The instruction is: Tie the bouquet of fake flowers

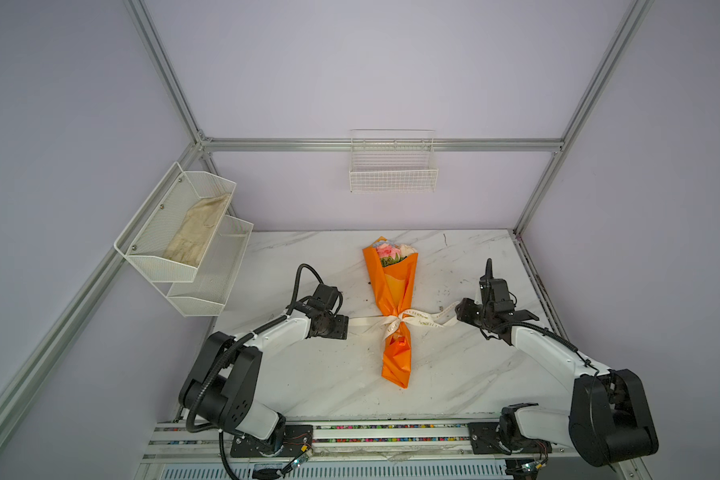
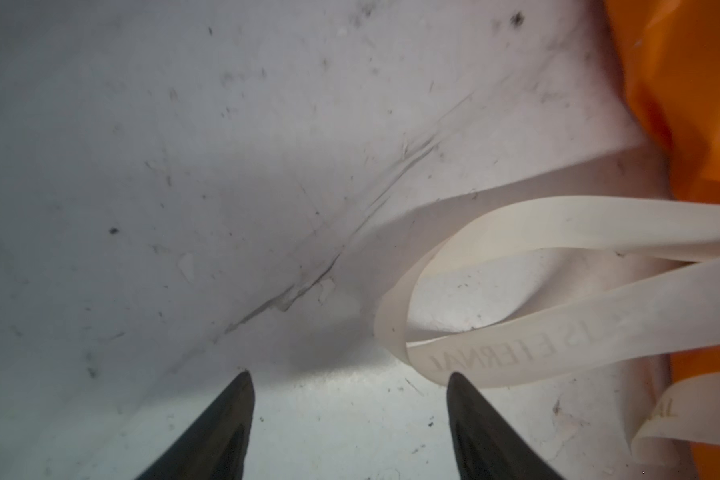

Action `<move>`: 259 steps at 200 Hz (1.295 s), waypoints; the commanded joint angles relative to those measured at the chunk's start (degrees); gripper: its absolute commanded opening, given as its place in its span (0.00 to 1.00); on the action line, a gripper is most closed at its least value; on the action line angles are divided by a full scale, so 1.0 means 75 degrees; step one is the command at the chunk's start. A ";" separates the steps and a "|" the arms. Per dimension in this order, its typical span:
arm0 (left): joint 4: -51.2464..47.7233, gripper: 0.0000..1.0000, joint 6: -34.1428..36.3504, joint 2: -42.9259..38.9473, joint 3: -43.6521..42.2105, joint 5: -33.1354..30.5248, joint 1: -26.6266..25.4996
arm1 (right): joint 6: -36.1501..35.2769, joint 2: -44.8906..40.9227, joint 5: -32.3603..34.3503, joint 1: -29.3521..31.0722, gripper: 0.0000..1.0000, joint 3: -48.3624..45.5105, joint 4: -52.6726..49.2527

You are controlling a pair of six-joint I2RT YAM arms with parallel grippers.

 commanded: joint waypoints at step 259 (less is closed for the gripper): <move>0.0111 0.04 -0.0961 0.0490 0.0358 -0.0319 0.0046 | -0.0223 0.0147 0.0493 -0.0012 0.13 -0.0161 0.0172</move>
